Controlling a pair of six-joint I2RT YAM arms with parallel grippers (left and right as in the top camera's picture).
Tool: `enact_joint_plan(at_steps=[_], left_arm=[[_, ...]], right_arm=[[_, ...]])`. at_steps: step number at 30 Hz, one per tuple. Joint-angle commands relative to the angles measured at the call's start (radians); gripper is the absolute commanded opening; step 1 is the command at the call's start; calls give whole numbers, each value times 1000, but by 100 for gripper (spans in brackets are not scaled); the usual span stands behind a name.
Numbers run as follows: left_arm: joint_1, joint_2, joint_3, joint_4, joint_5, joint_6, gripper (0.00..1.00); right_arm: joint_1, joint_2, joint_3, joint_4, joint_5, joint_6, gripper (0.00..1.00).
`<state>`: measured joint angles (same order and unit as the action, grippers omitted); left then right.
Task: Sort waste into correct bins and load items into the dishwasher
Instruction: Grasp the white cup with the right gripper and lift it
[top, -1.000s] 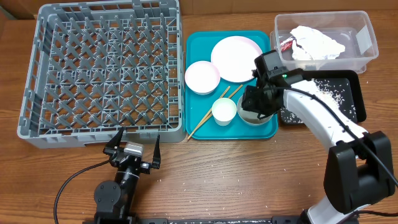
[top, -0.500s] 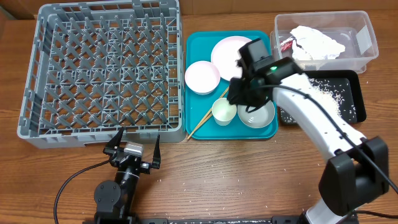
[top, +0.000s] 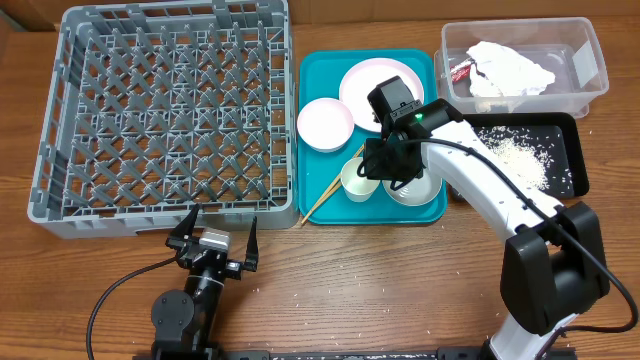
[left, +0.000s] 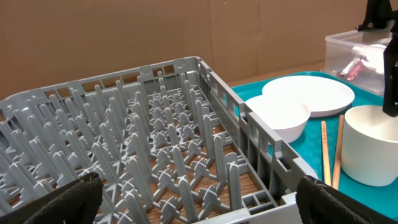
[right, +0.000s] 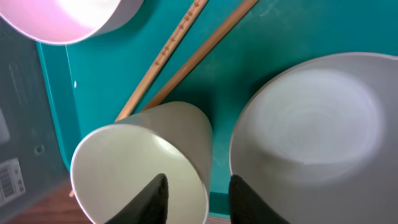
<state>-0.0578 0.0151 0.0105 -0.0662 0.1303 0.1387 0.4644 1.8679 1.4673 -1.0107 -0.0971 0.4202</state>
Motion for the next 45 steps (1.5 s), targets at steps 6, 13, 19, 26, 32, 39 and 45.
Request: enact_joint_plan(at_steps=[6, 13, 19, 26, 32, 39, 45], left_arm=[[6, -9, -6, 0, -7, 11, 100], [6, -9, -6, 0, -7, 11, 100], [6, -9, -6, 0, -7, 11, 100], [6, -9, -6, 0, -7, 11, 100], [6, -9, -6, 0, -7, 11, 100], [6, -9, -6, 0, -108, 66, 100], [6, -9, 2, 178, -75, -119, 100]], right_arm=[[0, -3, -77, 51, 18, 4, 17], [-2, -4, -33, 45, -16, 3, 4], [-61, -46, 209, -178, -18, -1, 4], [-204, -117, 255, -228, -264, -48, 4], [-219, -113, 244, -218, -359, -114, 4], [-219, -109, 244, -194, -519, -163, 4], [-259, -110, 244, -195, -537, -163, 4]])
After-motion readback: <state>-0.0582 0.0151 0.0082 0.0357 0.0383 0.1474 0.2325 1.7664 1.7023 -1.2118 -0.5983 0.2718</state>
